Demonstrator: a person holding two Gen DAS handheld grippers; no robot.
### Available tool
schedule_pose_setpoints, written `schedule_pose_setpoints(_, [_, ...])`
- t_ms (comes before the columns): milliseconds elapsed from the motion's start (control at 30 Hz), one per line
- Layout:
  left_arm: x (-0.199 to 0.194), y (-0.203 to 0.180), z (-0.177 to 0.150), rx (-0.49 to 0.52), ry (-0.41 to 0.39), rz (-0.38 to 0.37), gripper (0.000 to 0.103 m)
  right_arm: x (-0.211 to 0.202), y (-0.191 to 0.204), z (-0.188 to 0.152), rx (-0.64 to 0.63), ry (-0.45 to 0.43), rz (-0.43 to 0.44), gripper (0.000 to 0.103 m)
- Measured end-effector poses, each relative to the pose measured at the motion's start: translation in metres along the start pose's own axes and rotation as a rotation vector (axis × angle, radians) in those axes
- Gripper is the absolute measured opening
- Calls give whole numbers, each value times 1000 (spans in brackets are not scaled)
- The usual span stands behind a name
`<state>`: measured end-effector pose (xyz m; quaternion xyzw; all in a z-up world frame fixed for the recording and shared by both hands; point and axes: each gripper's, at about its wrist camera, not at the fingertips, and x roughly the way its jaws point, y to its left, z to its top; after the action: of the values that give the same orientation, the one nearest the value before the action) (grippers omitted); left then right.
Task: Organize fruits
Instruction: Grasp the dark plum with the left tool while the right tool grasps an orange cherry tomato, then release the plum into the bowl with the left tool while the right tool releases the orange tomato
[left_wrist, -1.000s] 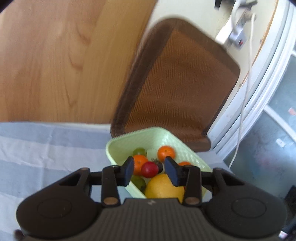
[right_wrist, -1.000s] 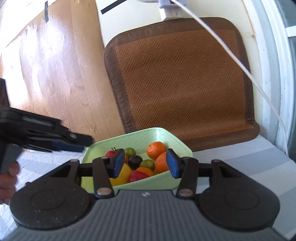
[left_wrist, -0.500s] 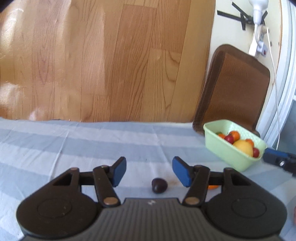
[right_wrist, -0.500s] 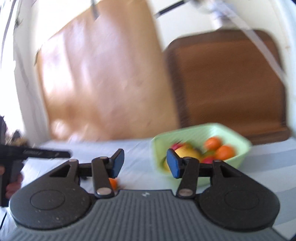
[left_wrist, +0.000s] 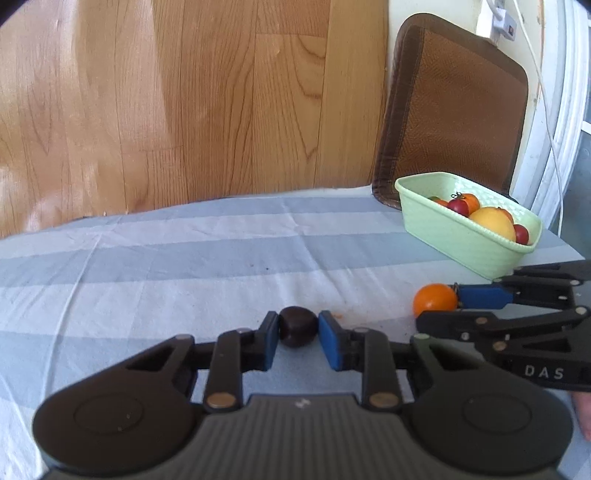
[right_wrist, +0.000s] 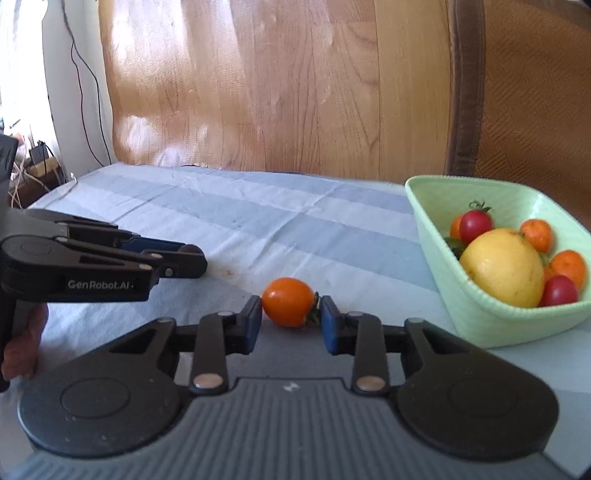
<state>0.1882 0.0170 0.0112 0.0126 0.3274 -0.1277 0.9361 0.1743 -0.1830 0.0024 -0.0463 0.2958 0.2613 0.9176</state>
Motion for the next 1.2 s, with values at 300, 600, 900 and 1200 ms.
schedule_pose_setpoints(300, [-34,-39,-23,2,-34,-113,24,-59,1,-34,-91,-55,-101,34])
schedule_pose_setpoints(600, [-46,-87,-39,77,0,-183,31,-69,-6,-51,-61,-12,-68,39])
schedule_pose_setpoints(900, [-50,-92,-41,113,-16,-116,56,-68,-11,-53,-36,-1,-35,53])
schedule_pose_setpoints(1200, [-40,-103,-40,165,12,-112,24,-72,-20,-53,5,-29,-6,34])
